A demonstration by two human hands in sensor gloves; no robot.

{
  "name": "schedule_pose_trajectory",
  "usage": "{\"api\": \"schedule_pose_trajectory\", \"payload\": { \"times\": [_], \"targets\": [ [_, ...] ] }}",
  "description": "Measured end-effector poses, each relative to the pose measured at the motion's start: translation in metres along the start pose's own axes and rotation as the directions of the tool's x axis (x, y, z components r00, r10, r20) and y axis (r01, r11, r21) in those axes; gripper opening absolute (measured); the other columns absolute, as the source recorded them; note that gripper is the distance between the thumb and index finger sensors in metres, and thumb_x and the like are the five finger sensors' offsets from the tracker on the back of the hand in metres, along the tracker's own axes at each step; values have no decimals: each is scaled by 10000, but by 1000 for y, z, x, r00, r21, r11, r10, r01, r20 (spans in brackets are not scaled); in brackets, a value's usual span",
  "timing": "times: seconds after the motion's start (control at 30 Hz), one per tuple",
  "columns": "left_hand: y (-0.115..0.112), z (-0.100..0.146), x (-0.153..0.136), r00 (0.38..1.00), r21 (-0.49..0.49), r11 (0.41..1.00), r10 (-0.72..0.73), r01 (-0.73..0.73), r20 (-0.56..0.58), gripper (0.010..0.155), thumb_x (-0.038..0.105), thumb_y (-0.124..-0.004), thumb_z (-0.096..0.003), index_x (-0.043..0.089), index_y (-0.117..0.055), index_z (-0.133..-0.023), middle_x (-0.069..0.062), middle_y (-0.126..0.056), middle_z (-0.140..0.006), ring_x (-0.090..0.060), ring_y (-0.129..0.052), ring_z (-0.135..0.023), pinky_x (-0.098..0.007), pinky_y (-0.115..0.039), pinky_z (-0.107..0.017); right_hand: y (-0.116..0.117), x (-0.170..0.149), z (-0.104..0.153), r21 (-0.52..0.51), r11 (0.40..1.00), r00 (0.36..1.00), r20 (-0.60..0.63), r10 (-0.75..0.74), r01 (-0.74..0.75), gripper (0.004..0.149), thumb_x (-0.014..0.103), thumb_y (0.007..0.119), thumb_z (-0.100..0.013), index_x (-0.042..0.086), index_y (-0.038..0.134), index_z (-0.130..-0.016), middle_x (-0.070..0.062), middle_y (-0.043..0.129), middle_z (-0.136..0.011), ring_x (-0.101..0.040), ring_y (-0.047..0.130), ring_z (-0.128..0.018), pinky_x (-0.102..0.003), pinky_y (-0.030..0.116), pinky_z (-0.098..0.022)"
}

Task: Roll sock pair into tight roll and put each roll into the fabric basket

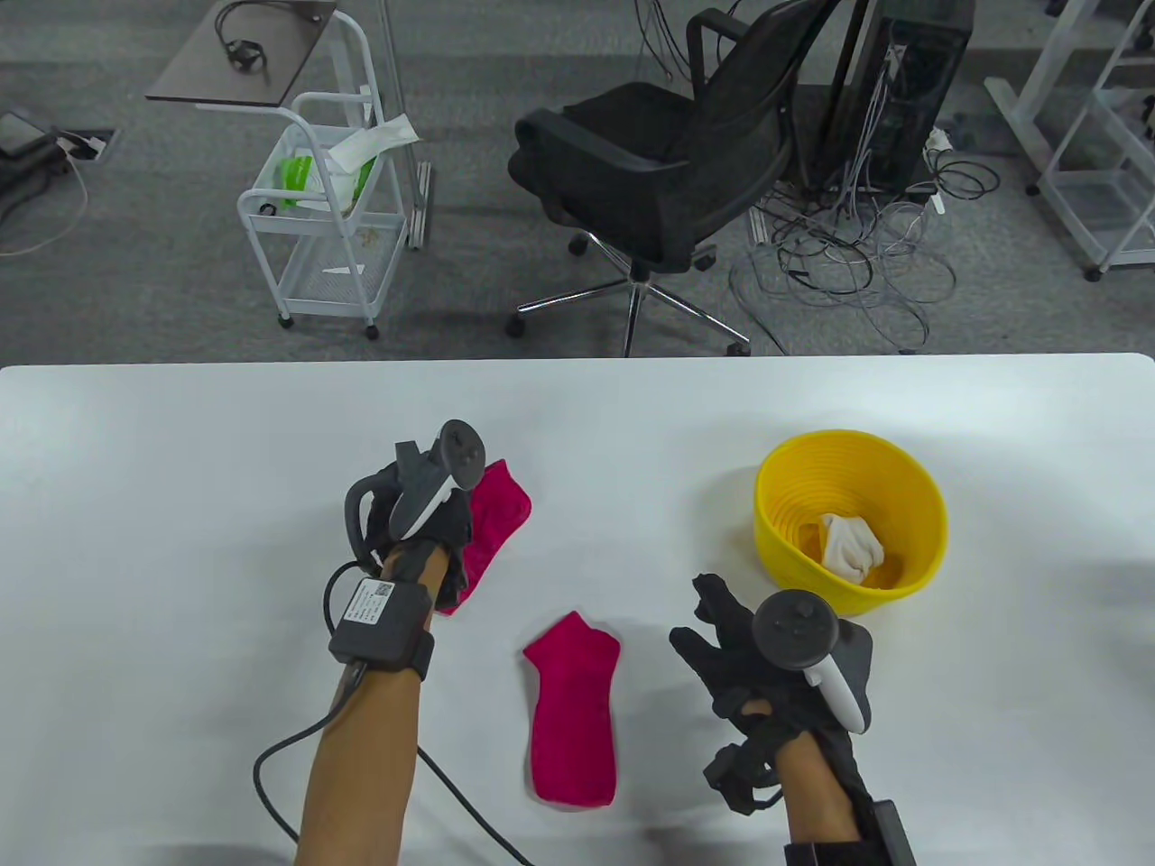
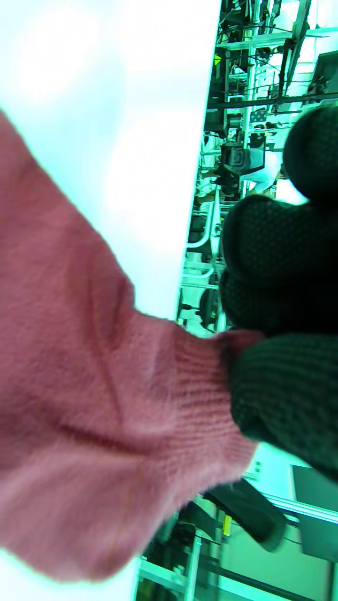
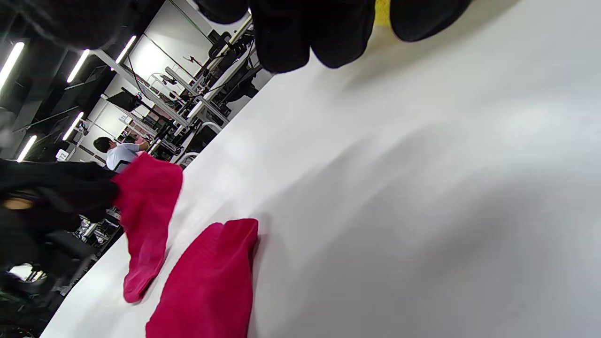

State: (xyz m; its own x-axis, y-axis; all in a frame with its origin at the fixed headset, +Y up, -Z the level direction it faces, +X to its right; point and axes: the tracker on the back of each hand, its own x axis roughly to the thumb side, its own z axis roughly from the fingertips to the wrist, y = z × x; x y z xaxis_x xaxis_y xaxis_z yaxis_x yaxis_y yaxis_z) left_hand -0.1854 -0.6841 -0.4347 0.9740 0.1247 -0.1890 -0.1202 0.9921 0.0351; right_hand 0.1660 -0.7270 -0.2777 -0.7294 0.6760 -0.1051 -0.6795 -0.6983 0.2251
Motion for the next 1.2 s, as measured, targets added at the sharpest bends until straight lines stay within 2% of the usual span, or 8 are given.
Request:
{"api": "schedule_pose_trajectory", "payload": {
  "times": [0.1, 0.33, 0.57, 0.7, 0.8, 0.87, 1.07, 1.2],
  "targets": [
    [34, 18, -8, 996, 61, 995, 82, -83, 27, 411, 386, -842, -361, 307, -904, -759, 1, -942, -783, -218, -939, -644, -458, -711, -541, 0, 1, 1, 0, 1000, 1000, 11, -14, 14, 806, 666, 650, -414, 289, 374, -1071, -43, 600, -1112, -358, 616, -1045, -630, 548, -690],
    [95, 69, -8, 983, 195, 969, 124, -149, 136, 414, 404, -843, -362, 304, -908, -759, -3, -957, -772, -219, -958, -627, -461, -724, -531, -3, 3, 3, -6, 999, 999, 30, -33, 33, 804, 666, 648, -415, 289, 375, -1070, -45, 602, -1111, -356, 619, -1044, -630, 550, -689],
    [133, 130, 1, 942, 155, 954, 210, -255, 260, 419, 423, -842, -370, 275, -921, -755, -26, -976, -746, -233, -975, -594, -467, -737, -511, -6, 0, 2, -9, 998, 998, 25, -57, 58, 803, 666, 646, -415, 289, 377, -1071, -47, 602, -1111, -357, 621, -1044, -629, 550, -689],
    [134, 167, 11, 924, 67, 971, 197, -231, 327, 429, 426, -823, -381, 246, -909, -761, -47, -975, -728, -242, -974, -562, -470, -740, -500, -6, 1, 2, -5, 998, 998, 22, -56, 56, 803, 667, 644, -415, 290, 377, -1072, -47, 603, -1112, -357, 621, -1044, -628, 550, -691],
    [125, 192, 17, 908, 47, 970, 207, -240, 363, 434, 445, -814, -380, 240, -913, -749, -51, -984, -703, -233, -983, -527, -464, -755, -477, -6, 1, 2, -3, 998, 998, 22, -62, 62, 803, 667, 644, -416, 289, 377, -1072, -49, 604, -1112, -356, 621, -1045, -628, 550, -691],
    [114, 209, 22, 898, -5, 965, 245, -261, 366, 434, 448, -819, -377, 233, -922, -740, -55, -993, -686, -237, -988, -509, -464, -760, -465, -5, 1, 1, 1, 998, 998, 21, -63, 63, 802, 667, 644, -416, 291, 376, -1072, -40, 604, -1112, -357, 622, -1044, -627, 550, -692],
    [96, 241, 29, 889, -79, 961, 276, -266, 367, 431, 447, -826, -375, 226, -936, -728, -62, -1006, -664, -234, -999, -481, -458, -773, -446, -2, 2, -1, 21, 998, 999, 10, -53, 53, 802, 669, 642, -416, 296, 375, -1074, -38, 603, -1115, -354, 622, -1047, -626, 549, -695],
    [87, 253, 31, 881, -123, 954, 301, -275, 365, 429, 443, -828, -377, 222, -940, -727, -67, -1007, -666, -240, -1001, -483, -464, -770, -451, -1, 2, -2, 31, 998, 999, 3, -49, 49, 799, 671, 640, -417, 300, 378, -1074, -33, 601, -1118, -351, 621, -1050, -624, 548, -699]
  ]
}}
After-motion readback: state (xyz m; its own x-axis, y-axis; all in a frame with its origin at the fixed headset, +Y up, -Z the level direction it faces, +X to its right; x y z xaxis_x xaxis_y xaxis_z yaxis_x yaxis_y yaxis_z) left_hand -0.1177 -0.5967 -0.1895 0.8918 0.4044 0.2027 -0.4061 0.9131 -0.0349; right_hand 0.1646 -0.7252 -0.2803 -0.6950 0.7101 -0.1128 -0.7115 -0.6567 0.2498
